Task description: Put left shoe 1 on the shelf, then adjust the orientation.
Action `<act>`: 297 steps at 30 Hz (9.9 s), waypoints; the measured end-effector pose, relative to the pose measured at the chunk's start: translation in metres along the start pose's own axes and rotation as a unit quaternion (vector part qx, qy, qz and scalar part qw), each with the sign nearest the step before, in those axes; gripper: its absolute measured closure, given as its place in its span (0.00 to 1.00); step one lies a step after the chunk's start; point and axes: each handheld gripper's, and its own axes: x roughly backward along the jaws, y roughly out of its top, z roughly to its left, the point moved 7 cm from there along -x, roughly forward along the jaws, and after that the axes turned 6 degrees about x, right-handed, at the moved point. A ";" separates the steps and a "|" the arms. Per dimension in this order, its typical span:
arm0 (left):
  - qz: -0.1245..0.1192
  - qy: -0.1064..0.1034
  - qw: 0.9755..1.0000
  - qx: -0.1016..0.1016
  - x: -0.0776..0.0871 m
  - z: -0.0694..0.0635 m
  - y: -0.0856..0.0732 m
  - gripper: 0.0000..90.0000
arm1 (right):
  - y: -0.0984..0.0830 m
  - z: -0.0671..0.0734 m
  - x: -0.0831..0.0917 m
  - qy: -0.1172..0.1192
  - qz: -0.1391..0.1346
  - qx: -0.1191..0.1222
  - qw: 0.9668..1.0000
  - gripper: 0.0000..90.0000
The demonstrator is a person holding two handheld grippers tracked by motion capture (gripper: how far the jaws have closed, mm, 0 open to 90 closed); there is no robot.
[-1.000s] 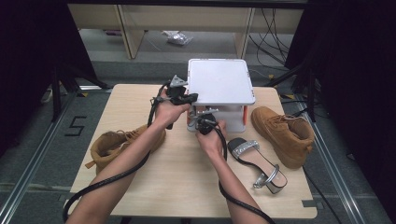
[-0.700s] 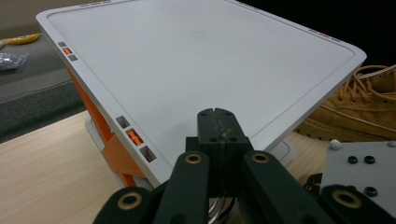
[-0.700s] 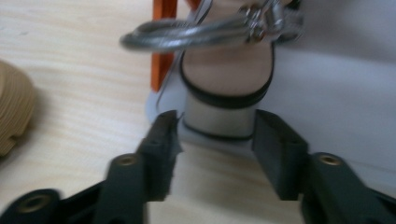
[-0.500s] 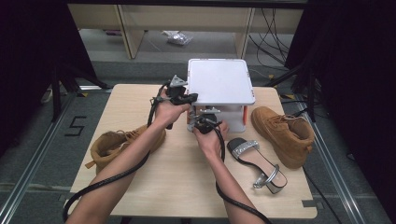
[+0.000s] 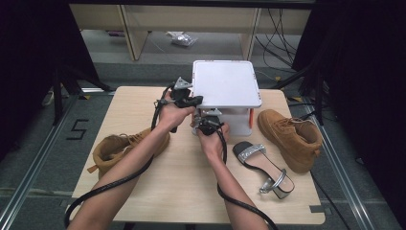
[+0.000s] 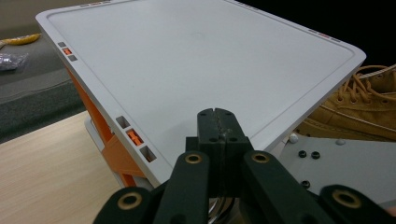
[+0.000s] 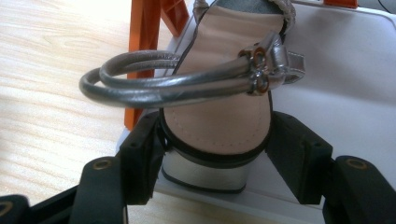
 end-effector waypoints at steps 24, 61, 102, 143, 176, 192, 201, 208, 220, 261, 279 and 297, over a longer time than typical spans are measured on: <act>0.001 0.003 1.000 -0.004 0.000 0.000 0.000 1.00 | -0.001 -0.007 -0.002 0.021 -0.019 0.050 0.998 0.45; 0.004 0.004 1.000 -0.003 0.000 -0.001 0.000 1.00 | -0.039 -0.073 0.094 0.076 0.053 0.068 0.993 0.53; 0.012 -0.001 1.000 0.008 0.000 0.001 0.002 1.00 | -0.104 -0.166 0.167 0.089 0.157 0.093 0.979 0.39; 0.018 0.000 1.000 0.003 0.000 0.000 0.002 1.00 | -0.138 -0.166 0.143 0.130 0.319 0.145 0.927 0.40; 0.020 0.000 1.000 -0.001 -0.001 0.000 0.003 1.00 | -0.140 -0.156 0.137 0.092 0.354 0.094 0.926 0.48; 0.020 -0.001 1.000 -0.001 -0.001 0.000 0.003 1.00 | -0.134 -0.143 0.140 0.120 0.328 0.058 0.935 0.48; 0.018 -0.001 1.000 -0.001 -0.001 0.000 0.002 1.00 | -0.116 -0.138 0.142 0.096 0.307 0.036 0.946 0.48; 0.023 -0.001 1.000 -0.006 0.000 0.001 0.002 1.00 | -0.099 -0.132 0.133 0.094 0.285 0.019 0.954 0.48; 0.017 0.000 1.000 0.002 0.000 0.000 0.002 1.00 | -0.069 -0.119 0.109 0.081 0.256 -0.010 0.963 0.48; 0.016 -0.001 1.000 0.003 0.000 0.000 0.002 1.00 | -0.057 -0.101 0.055 -0.006 0.258 -0.048 0.965 0.46; 0.017 -0.002 1.000 0.004 0.000 0.000 0.002 1.00 | -0.043 -0.125 0.134 0.049 0.160 -0.036 0.985 0.69; 0.017 0.001 1.000 0.002 0.000 0.000 0.002 1.00 | -0.114 -0.123 0.159 0.082 0.207 -0.006 0.975 1.00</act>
